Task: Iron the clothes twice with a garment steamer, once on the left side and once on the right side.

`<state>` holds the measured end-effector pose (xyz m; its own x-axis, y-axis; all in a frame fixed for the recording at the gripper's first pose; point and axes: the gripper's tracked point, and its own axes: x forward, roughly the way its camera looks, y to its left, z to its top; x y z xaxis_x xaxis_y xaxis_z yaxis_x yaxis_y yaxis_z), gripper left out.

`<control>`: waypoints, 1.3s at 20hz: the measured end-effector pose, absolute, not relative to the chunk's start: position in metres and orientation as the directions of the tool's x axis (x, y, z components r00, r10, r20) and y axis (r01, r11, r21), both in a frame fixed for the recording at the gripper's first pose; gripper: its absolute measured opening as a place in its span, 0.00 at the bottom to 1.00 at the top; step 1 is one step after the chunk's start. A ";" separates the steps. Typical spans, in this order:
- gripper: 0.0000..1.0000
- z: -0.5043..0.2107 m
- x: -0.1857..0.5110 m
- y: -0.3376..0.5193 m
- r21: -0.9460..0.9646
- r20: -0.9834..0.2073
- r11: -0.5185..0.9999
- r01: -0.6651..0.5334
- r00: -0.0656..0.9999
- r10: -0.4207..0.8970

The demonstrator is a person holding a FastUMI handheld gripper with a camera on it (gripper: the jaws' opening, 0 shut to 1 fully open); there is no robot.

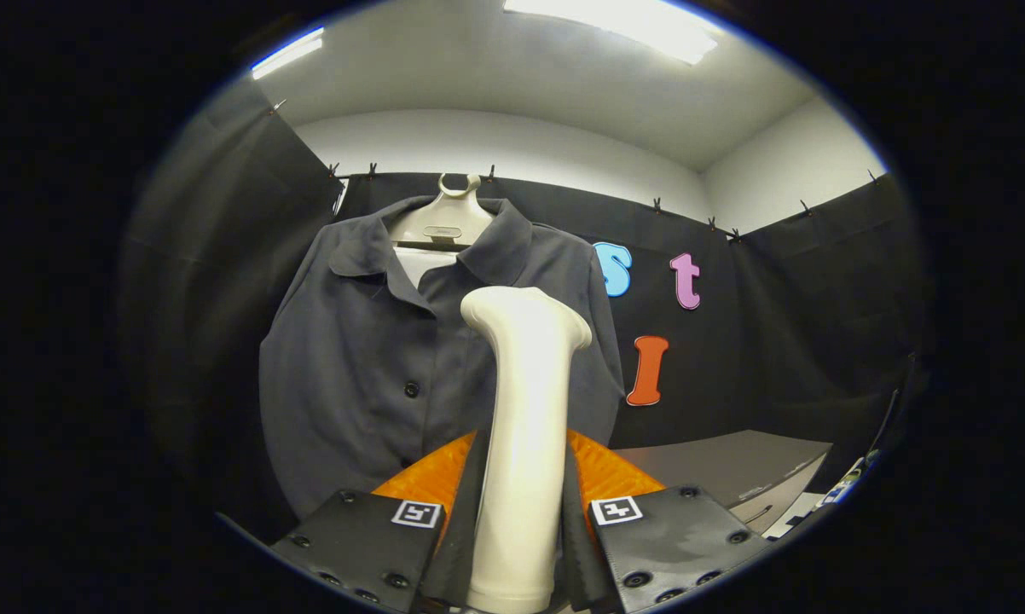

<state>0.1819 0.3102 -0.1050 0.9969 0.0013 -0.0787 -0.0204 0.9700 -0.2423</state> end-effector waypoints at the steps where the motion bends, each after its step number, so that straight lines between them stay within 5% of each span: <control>1: 0.50 -0.107 0.186 0.311 -0.247 -0.085 0.969 -0.026 0.996 0.005; 26: 0.50 -0.214 0.131 0.289 -0.256 -0.272 0.964 -0.071 0.962 -0.001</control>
<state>0.1309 0.2891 -0.2139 0.9624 -0.0012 -0.2717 -0.0710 0.9642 -0.2556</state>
